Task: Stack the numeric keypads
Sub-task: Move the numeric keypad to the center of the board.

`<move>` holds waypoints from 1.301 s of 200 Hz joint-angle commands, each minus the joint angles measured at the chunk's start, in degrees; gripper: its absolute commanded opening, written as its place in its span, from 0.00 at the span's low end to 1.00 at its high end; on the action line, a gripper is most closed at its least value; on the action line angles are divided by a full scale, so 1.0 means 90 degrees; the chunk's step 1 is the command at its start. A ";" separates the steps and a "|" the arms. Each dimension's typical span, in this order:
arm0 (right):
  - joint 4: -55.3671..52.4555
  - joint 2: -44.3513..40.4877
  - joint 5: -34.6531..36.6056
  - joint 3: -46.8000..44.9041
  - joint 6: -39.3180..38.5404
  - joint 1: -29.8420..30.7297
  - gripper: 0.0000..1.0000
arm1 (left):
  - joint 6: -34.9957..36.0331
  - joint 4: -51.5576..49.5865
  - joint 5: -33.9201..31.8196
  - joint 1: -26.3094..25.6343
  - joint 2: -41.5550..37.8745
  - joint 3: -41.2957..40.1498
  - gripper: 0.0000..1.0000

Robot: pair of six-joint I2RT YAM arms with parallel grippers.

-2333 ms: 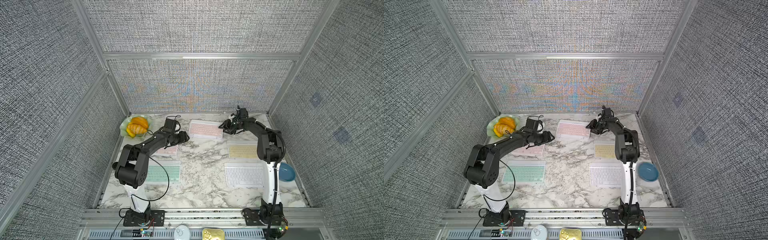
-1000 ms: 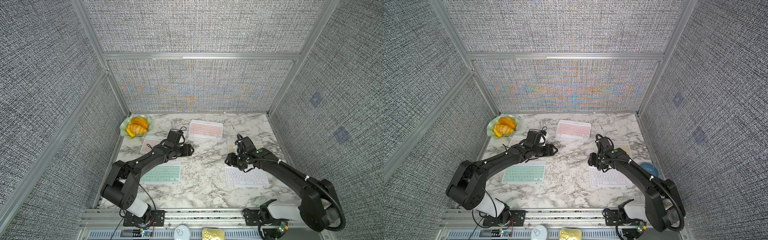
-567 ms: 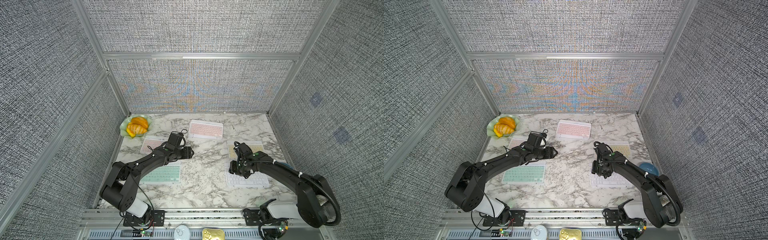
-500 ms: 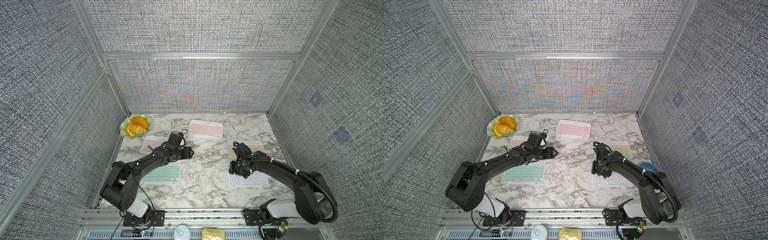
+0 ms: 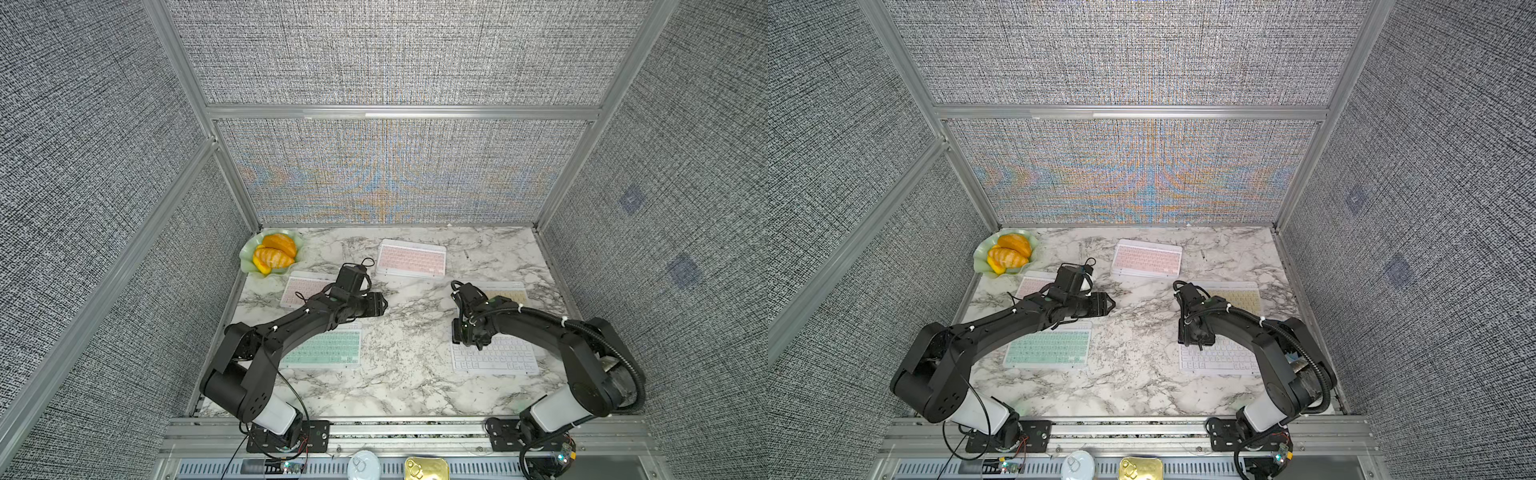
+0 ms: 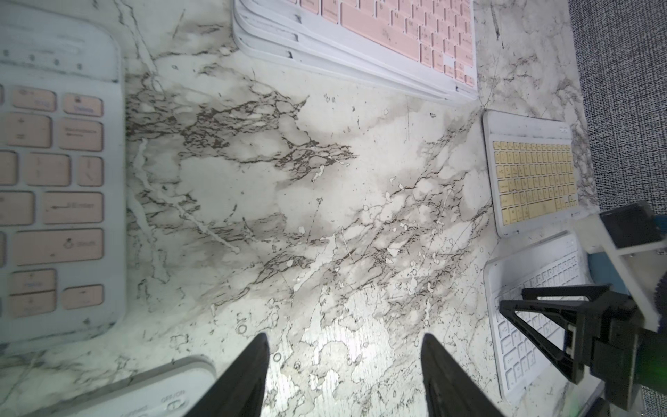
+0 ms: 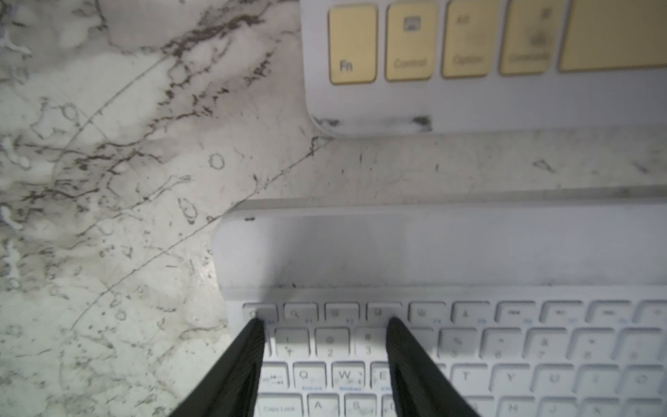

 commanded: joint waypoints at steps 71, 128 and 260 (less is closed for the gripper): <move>0.1420 0.0595 -0.1411 0.0331 0.0437 0.0391 0.57 | -0.0068 0.0039 -0.0197 -0.0002 -0.0357 -0.0240 0.67; 0.1613 0.0893 -0.1647 0.0890 0.0591 0.0552 0.57 | -0.0040 -0.0102 -0.0251 -0.0005 -0.0486 -0.0253 0.67; 0.2390 0.2021 -0.2049 0.2112 0.1115 0.1031 0.57 | 0.0000 -0.1038 -0.0275 -0.0003 -0.1087 -0.0157 0.68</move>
